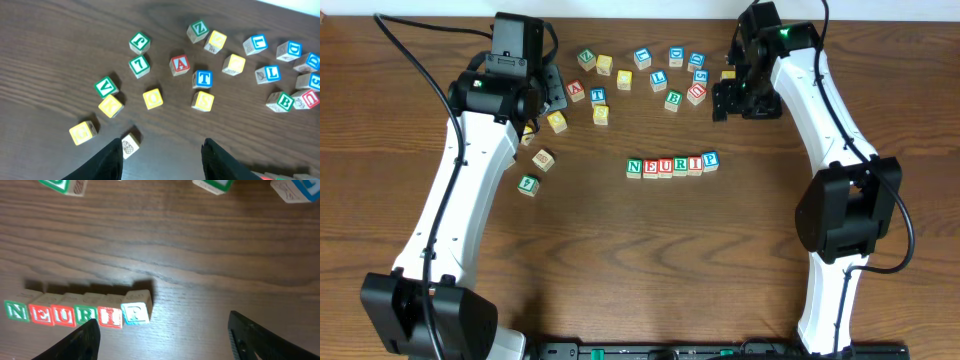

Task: Spell out NEURIPS
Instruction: 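Move the left gripper to the yellow S block and grasp it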

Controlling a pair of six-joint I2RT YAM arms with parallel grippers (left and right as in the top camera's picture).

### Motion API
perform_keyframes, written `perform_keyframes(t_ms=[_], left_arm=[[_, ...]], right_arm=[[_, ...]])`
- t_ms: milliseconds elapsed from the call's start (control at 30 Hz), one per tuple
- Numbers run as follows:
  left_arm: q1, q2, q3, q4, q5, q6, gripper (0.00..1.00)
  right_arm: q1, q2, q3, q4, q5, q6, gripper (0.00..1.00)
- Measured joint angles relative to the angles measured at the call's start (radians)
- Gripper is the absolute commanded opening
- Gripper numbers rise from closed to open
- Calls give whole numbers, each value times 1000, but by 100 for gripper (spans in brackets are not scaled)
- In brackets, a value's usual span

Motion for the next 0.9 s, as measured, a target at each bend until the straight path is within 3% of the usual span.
perform_keyframes(t_ms=[300,900], left_arm=[[0,85,0,106,58,11,60],[-44,370,-2,256,105,78,60]], right_arm=[[0,0,0,30,-43,35,77],[0,0,0,32,-49,45,79]])
